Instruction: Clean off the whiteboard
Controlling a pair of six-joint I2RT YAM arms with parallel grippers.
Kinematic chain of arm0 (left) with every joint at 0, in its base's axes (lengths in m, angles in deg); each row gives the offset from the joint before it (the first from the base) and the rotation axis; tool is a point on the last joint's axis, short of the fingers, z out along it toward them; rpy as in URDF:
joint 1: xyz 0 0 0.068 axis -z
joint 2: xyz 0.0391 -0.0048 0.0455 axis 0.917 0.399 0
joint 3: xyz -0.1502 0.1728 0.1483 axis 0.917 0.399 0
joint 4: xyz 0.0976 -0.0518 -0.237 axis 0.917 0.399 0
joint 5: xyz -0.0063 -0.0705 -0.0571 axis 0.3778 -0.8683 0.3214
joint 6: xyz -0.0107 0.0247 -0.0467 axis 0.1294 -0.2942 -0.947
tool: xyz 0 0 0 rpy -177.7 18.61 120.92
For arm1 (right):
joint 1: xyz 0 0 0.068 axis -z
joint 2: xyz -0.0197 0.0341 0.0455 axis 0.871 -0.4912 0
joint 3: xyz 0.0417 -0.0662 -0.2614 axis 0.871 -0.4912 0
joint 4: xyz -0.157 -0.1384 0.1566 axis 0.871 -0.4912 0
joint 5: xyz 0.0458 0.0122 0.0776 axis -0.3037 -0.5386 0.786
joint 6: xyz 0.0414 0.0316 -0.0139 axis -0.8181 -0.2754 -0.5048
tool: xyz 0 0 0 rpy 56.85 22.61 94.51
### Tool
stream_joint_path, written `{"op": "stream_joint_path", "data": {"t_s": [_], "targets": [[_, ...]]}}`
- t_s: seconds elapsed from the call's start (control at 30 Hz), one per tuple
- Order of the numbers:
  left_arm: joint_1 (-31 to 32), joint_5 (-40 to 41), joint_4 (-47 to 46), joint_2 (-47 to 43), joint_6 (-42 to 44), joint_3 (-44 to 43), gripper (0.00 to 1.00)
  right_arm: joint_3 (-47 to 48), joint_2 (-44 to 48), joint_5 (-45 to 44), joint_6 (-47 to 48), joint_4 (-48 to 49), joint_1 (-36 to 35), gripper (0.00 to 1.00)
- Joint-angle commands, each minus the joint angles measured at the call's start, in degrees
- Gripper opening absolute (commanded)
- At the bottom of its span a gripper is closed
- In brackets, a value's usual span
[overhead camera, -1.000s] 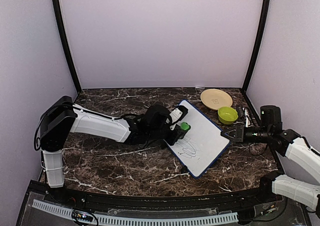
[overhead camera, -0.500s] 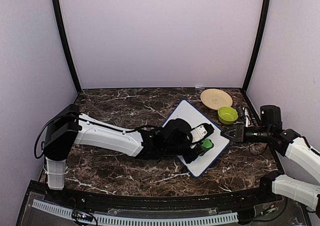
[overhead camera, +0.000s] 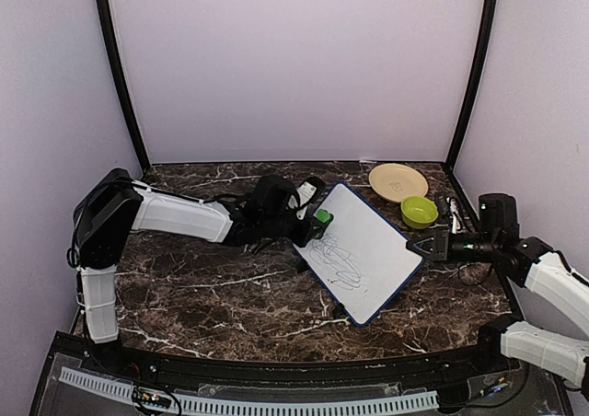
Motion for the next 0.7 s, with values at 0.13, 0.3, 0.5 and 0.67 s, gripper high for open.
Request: {"op": "stream_joint_path", "data": {"t_s": [0.13,0.3,0.5,0.67], "targets": [[-3.3,1.9,2.4,-1.0,-2.4,4.7,0.00,1.2,-0.2,4.0,1.7,0.3,-0.6,0.00],[-2.0,-0.9,1.4,-1.5,-2.0,5.0,0.00,1.2,-0.3,4.0,1.7,0.3,-0.6,0.00],[3.3,2.8,3.7,-1.3,3.0,1.9,0.00,1.2,-0.4,3.9,1.7,0.4,-0.6,0.00],[2.1,2.2,5.6,-1.0,1.5,-2.0,0.00,1.2,-0.3,3.8,1.6,0.4,-0.6,0.00]]}}
